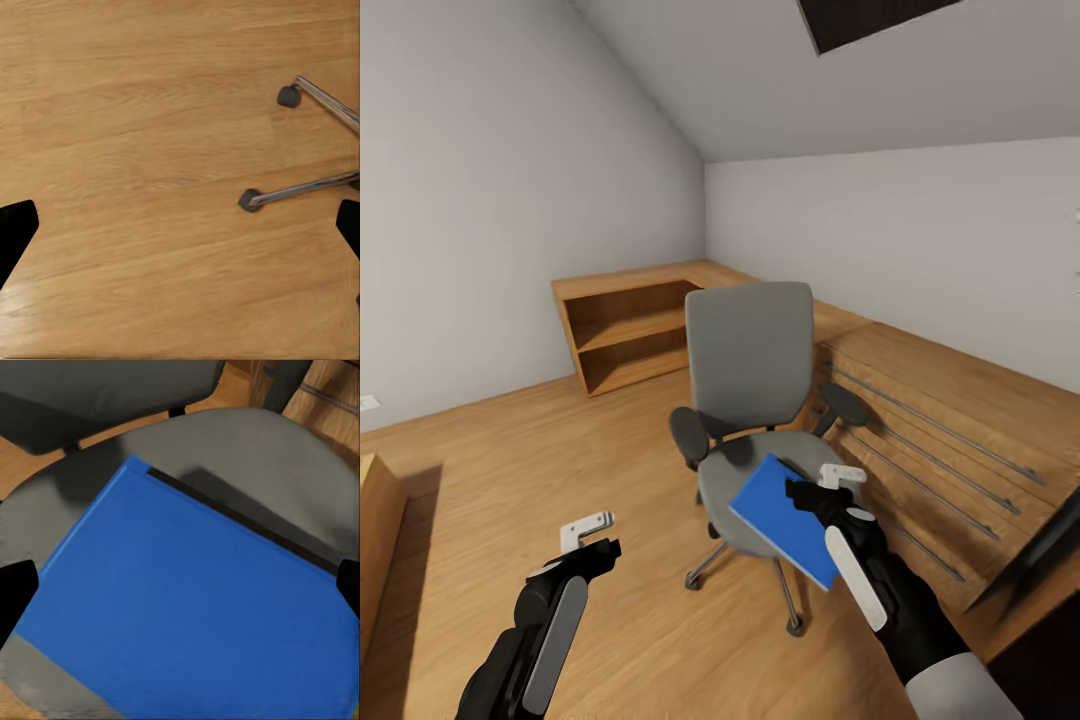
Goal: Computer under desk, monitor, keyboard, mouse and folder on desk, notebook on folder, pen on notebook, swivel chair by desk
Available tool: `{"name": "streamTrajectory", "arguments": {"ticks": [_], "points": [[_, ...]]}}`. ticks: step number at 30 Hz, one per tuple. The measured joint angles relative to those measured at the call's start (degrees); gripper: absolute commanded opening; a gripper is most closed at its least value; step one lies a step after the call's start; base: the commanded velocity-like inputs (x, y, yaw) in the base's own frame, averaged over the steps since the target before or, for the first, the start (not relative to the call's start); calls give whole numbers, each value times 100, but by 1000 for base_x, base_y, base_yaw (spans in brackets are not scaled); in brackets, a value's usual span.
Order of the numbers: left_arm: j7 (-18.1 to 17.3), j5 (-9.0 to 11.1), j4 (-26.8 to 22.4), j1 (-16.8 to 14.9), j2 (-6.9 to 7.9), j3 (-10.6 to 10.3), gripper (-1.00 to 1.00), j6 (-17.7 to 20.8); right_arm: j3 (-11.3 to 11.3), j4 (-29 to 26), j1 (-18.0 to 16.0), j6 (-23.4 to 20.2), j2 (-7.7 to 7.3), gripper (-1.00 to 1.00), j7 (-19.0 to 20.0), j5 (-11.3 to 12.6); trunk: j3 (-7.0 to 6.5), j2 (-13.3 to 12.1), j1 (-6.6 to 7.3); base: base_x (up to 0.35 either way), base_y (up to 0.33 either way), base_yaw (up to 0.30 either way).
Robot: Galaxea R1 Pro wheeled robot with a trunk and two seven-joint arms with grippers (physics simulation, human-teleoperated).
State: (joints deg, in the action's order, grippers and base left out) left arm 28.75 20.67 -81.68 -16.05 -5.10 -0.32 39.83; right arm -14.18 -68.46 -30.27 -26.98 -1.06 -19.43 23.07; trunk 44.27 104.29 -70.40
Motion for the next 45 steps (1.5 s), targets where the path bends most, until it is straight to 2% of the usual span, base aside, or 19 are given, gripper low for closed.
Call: {"name": "streamTrajectory", "arguments": {"ticks": [9, 10, 11, 13, 14, 15, 16, 19, 21, 23, 32, 35, 36, 40, 43, 45], "points": [[-12, 1, 0, 0, 0, -4, 100, 5, 94, 10, -1, 2, 2, 100, 0, 4, 0, 0, 2, -188, 110, -12], [-13, 9, -127, 1, -17, -13, 100, 12, 449, 154, -2, 50, -12, 100, 11, 371, 0, 0, 3, -5, 2, 0], [-13, 8, -143, 1, -20, -14, 100, 13, 561, 189, -1, 55, -11, 100, 12, 474, 0, 0, 3, -3, 1, 0], [-12, 8, -172, 1, -22, -14, 100, 14, 989, 279, -2, 57, -10, 100, 21, 803, 0, 0, 3, -2, 1, 0], [-12, 10, -177, 1, -21, -13, 100, 14, 1105, 294, -2, 58, -10, 100, 21, 891, 0, 0, 3, -1, 0, 0], [-12, 11, -183, 1, -19, -11, 100, 14, 1314, 315, -2, 60, -14, 100, 12, 1061, 17, 39, -19, 0, 0, 0], [-12, 13, -185, 1, -19, -10, 100, 14, 1420, 324, -3, 62, -15, 100, 6, 1154, 35, 79, -41, 0, 0, 0], [-8, 10, -192, 1, -17, -8, 100, 14, 2070, 441, -3, 48, -26, 100, -4, 1761, 89, 199, -106, 0, 0, 0], [-5, 9, -191, 1, -22, -8, 100, 14, 2353, 495, -3, 35, -36, 100, -6, 2013, 125, 280, -150, 0, 0, 0], [-4, 9, -188, 1, -24, -8, 100, 14, 2523, 515, -3, 26, -44, 100, -6, 2125, 161, 360, -194, 0, 0, 0], [6, 1, -176, 1, -26, -8, 100, 14, 3124, 649, -2, -27, -48, 100, -6, 2256, 322, 721, -392, 0, 0, 0], [8, 0, -174, 1, -26, -8, 100, 14, 3223, 654, -2, -76, -54, 100, 0, 2317, 376, 841, -458, 0, 0, 0], [13, 6, -169, 1, -26, -8, 100, 14, 3255, 651, -2, -169, -95, 100, 5, 2527, 394, 881, -480, 0, 0, 0], [15, 8, -165, 1, -26, -8, 100, 14, 3267, 657, -2, -612, -293, 100, 142, 2958, 466, 1042, -568, 0, 0, 0], [15, 9, -160, 1, -26, -8, 100, 14, 3273, 693, 9, -908, -488, 100, 522, 3318, 520, 1162, -634, 0, 0, 0], [15, 9, -159, 1, -26, -8, 100, 14, 3274, 791, 28, -1059, -612, 100, 837, 3468, 556, 1242, -678, 0, 0, 0]]}}
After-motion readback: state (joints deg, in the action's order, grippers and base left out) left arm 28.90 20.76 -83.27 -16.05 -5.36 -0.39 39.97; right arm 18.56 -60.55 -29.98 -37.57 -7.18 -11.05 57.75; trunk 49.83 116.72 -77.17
